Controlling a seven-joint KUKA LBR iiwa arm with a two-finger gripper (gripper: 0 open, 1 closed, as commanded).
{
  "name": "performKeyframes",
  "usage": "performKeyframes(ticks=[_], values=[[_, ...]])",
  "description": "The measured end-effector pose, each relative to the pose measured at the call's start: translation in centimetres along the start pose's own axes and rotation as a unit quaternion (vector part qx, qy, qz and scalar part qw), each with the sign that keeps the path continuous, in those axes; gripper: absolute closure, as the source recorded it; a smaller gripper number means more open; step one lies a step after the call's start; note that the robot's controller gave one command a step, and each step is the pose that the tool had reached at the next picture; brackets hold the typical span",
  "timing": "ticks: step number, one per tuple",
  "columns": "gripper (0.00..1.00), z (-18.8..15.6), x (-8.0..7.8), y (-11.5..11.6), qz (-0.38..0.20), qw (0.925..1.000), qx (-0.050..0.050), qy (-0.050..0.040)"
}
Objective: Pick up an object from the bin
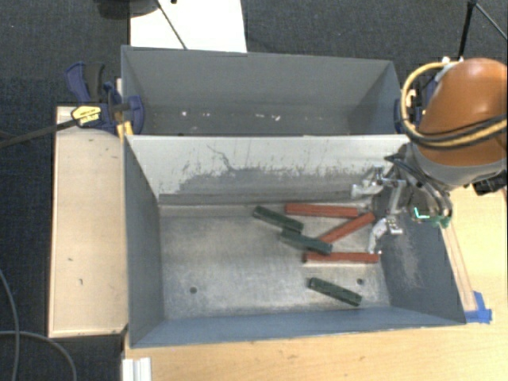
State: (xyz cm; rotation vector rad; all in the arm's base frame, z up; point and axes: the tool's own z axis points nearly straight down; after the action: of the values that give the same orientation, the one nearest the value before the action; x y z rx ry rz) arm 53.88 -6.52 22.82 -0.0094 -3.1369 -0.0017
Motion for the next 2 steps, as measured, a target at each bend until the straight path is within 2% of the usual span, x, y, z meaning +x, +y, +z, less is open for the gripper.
performKeyframes(ticks=[1,2], values=[[0.0,-0.4,-0.2,0.0,-0.001,1.0,0.001,-0.0039],[0.0,5.3,1.2,-0.1,0.003,1.0,0.001,-0.0065]])
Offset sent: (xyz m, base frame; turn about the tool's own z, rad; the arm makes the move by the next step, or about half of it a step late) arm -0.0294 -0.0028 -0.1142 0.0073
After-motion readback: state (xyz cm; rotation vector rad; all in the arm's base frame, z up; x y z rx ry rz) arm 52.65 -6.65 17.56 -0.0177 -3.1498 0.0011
